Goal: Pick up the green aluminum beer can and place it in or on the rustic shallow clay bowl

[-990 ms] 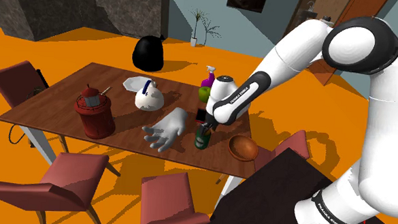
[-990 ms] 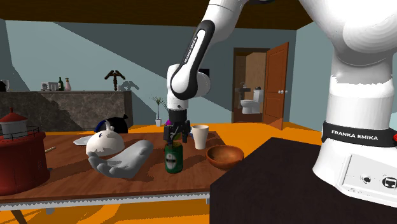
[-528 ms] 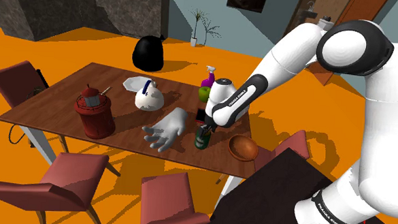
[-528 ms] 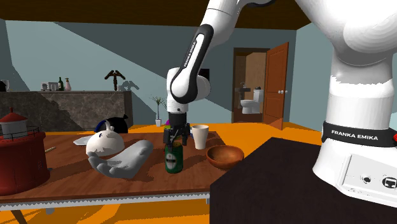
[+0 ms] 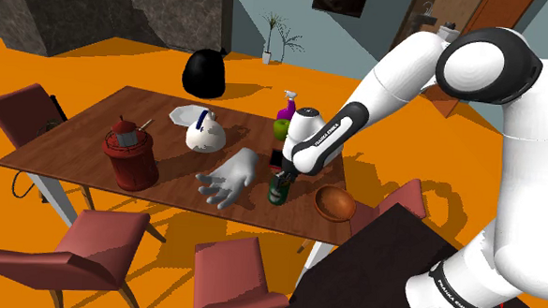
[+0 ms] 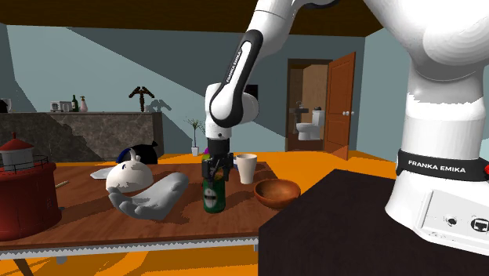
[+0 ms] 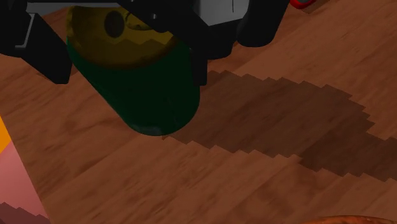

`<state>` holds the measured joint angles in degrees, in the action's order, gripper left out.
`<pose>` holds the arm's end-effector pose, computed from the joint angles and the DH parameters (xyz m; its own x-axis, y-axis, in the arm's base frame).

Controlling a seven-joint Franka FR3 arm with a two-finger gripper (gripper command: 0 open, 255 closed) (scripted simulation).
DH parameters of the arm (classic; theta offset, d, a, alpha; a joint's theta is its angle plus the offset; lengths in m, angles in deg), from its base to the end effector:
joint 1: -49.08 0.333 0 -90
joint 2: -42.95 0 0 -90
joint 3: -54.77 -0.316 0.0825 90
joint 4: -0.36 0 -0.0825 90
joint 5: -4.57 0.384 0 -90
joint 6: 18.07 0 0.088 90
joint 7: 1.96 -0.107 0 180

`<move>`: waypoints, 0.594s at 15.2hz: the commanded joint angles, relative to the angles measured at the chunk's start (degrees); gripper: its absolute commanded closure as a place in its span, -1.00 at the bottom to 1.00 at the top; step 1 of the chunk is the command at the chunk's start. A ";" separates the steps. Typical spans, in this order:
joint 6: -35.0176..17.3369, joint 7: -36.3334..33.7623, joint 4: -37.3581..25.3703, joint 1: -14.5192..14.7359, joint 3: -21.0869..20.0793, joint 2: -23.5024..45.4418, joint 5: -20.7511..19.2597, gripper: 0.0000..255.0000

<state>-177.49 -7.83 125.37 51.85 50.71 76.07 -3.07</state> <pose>0.5469 0.0733 0.1228 0.9913 0.1288 0.0264 0.1286 -0.9917 0.0086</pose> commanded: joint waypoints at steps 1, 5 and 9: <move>-0.02 0.00 0.02 -0.02 0.04 0.10 0.00 1.00; 0.51 0.06 0.33 -0.11 -0.11 -0.74 0.10 1.00; 2.69 0.44 1.20 -0.55 -0.66 -3.78 0.57 1.00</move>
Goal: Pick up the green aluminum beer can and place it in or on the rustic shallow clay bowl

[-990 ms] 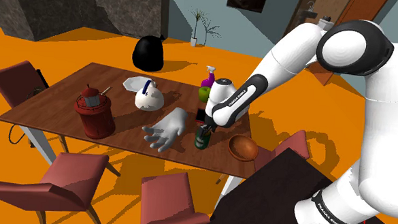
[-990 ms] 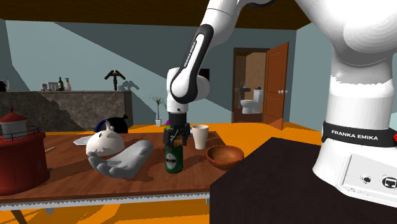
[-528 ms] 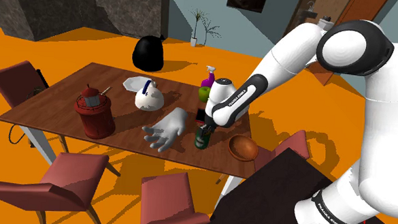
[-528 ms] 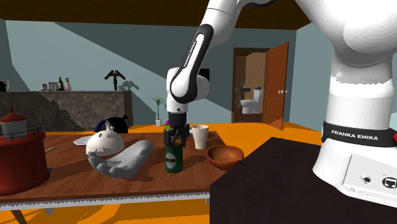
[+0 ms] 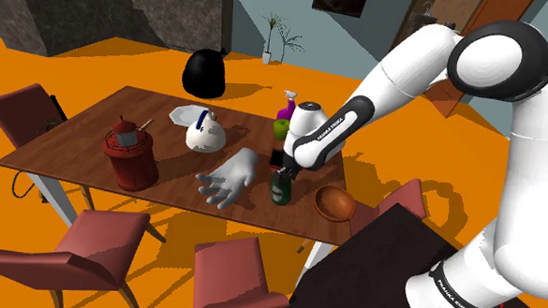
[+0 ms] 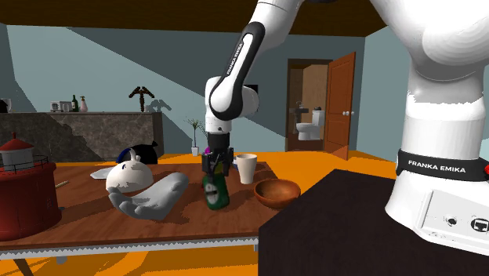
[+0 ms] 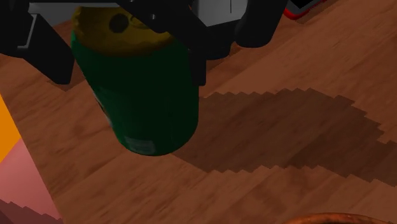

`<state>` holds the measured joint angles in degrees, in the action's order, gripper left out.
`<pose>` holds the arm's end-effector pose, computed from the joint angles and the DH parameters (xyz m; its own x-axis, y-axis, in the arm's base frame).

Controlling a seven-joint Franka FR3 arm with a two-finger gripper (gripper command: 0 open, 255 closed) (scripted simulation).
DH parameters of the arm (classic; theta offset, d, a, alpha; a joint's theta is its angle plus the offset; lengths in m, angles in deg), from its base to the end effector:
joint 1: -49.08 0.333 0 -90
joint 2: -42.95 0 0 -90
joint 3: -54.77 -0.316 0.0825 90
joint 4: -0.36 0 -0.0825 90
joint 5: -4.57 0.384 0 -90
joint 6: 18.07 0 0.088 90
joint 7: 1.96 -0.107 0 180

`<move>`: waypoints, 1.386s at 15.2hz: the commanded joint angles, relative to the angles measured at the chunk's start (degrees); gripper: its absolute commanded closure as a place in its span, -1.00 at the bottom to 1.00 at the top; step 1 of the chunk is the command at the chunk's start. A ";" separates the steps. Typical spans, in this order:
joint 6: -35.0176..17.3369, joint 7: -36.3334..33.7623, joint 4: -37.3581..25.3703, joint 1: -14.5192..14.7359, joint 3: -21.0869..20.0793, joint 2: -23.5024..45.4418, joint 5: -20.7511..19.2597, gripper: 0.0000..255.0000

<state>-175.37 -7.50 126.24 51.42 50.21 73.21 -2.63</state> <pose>0.5467 0.0729 0.1423 0.9915 0.1276 0.0242 0.1274 -0.9918 0.0088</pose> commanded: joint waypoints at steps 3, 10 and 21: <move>2.28 0.42 0.85 -0.43 -0.56 -3.15 0.53 1.00; 6.50 1.22 1.64 -1.08 -1.43 -8.16 1.58 1.00; 13.67 2.51 1.61 -1.77 -2.41 -15.36 3.34 1.00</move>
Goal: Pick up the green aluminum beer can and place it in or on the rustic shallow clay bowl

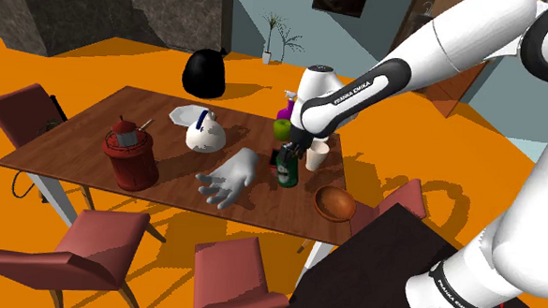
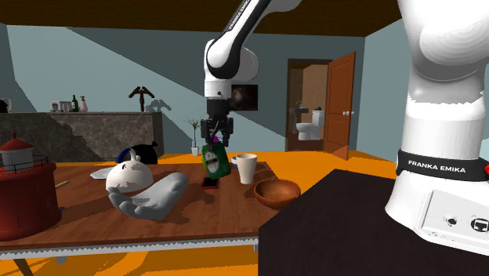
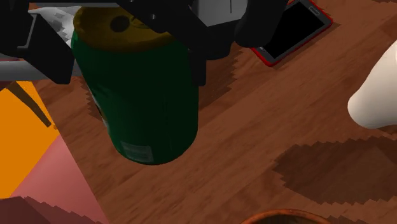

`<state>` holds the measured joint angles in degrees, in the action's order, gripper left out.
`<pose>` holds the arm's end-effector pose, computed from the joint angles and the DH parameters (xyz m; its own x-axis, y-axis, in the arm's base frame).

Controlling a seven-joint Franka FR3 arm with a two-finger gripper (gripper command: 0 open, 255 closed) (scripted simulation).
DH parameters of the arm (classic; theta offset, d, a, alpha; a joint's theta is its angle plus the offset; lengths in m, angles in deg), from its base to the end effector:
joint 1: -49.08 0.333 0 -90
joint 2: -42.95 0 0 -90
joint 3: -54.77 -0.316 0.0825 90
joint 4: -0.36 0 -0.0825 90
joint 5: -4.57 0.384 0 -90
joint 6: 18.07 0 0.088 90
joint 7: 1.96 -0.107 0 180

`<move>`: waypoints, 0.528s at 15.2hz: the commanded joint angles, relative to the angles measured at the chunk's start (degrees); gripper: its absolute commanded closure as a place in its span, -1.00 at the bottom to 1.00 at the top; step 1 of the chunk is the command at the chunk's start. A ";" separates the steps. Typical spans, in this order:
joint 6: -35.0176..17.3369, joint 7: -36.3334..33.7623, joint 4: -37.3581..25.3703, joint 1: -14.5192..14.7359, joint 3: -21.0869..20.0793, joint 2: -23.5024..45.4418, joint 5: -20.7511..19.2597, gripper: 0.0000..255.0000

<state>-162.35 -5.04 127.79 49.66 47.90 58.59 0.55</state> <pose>0.5469 0.0723 0.2536 0.9915 0.1277 0.0241 0.1275 -0.9918 0.0088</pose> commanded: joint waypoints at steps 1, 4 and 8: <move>1.33 0.16 -0.01 -0.06 -0.16 -1.35 0.31 1.00; 1.89 1.40 1.96 -0.80 -0.09 -3.93 0.92 1.00; 0.84 6.13 9.81 -3.37 0.96 -10.84 2.53 1.00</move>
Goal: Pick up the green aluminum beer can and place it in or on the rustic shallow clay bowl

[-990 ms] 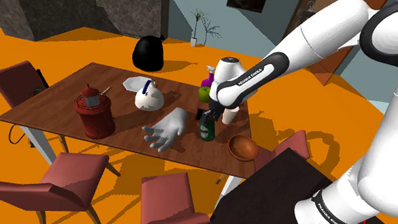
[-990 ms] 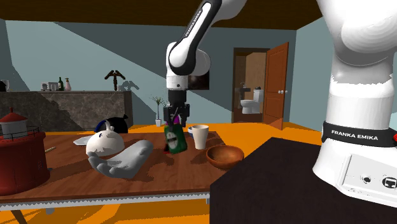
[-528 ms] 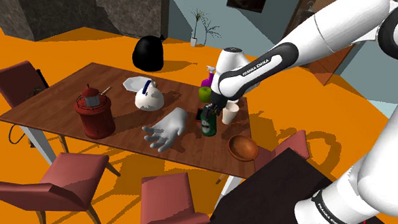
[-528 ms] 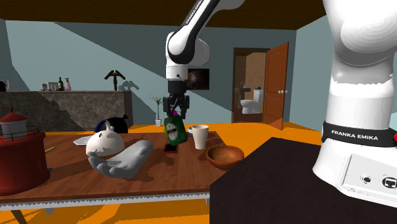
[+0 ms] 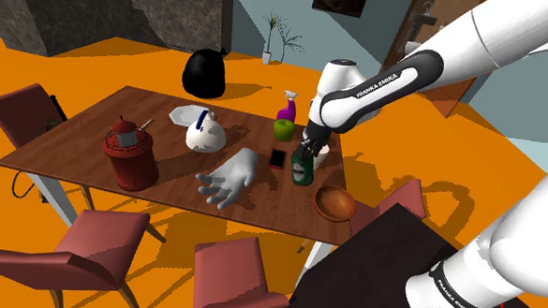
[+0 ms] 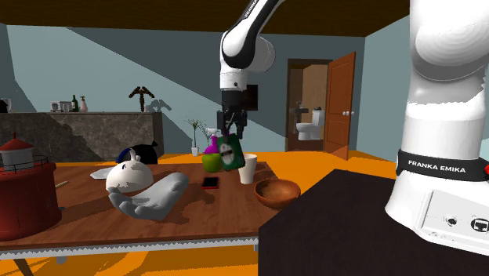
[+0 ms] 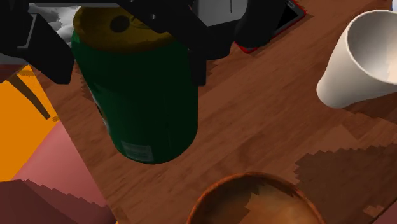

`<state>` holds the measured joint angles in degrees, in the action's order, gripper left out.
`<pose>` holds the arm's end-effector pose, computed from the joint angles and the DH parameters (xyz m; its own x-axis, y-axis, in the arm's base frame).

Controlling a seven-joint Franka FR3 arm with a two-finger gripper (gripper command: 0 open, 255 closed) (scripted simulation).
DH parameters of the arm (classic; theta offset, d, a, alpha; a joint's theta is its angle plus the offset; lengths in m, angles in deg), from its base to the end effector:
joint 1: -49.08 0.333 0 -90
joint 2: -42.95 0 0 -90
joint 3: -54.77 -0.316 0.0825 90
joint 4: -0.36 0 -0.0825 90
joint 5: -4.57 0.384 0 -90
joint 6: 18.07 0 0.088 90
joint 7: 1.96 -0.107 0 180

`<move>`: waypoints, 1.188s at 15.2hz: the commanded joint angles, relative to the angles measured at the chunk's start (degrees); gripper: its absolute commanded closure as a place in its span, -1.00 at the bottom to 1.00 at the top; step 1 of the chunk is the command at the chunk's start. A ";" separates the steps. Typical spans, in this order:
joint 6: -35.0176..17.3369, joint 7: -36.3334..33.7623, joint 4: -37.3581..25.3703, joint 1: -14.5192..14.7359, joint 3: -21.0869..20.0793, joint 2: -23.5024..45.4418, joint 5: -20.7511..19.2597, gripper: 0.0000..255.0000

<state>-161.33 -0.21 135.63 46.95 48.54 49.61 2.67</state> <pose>0.5095 0.0370 0.2813 0.9916 0.1273 0.0237 0.1271 -0.9919 0.0086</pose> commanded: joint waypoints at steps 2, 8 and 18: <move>-0.38 3.84 5.55 -1.81 1.17 -5.29 1.11 1.00; 0.34 11.59 14.97 -5.06 4.99 -15.47 1.94 1.00; -2.55 18.32 22.60 -8.42 9.59 -20.23 0.57 1.00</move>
<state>-162.78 17.95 157.99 38.58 58.03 28.60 3.24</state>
